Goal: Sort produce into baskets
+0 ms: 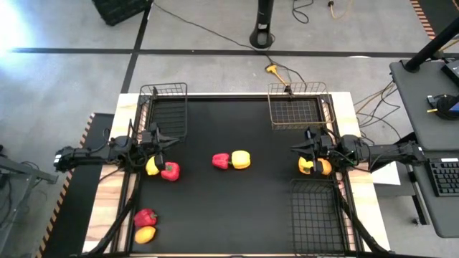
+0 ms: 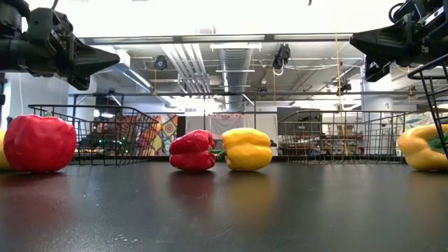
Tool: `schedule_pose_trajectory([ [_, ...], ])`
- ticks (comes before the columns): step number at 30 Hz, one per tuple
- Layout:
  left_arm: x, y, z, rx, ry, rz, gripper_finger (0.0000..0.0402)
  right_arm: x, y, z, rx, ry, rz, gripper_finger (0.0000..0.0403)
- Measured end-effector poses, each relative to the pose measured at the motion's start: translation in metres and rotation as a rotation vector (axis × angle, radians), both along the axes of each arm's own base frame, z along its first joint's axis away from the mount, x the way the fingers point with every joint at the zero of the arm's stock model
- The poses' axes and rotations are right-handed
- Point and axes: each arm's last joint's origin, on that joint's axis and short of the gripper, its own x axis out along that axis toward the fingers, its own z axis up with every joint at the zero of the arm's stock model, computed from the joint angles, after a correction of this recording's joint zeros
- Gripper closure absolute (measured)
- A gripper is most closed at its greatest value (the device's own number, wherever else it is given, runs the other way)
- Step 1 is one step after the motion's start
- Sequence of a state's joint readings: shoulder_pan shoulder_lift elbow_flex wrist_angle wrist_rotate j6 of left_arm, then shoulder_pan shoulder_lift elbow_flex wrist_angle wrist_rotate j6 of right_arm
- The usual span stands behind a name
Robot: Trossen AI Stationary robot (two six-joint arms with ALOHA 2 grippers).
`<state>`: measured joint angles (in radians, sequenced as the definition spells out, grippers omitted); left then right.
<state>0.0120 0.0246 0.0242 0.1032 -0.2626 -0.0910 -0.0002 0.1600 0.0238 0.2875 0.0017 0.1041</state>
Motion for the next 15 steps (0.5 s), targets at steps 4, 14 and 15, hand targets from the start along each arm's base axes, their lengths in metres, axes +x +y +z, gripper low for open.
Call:
schedule_pose_trajectory([
  [4, 0.000, 0.001, 0.001, 0.043, -0.003, 0.026, 0.0401, 0.000, 0.000, 0.000, 0.000, 0.000, 0.000, 0.0374],
  [14, -0.005, 0.001, 0.021, -0.186, -0.277, -0.005, 0.0401, 0.000, 0.000, 0.000, 0.000, 0.000, 0.000, 0.0374],
  [15, -0.005, 0.001, 0.023, -0.197, -0.307, -0.010, 0.0401, 0.000, 0.000, 0.000, 0.000, 0.000, 0.000, 0.0374],
])
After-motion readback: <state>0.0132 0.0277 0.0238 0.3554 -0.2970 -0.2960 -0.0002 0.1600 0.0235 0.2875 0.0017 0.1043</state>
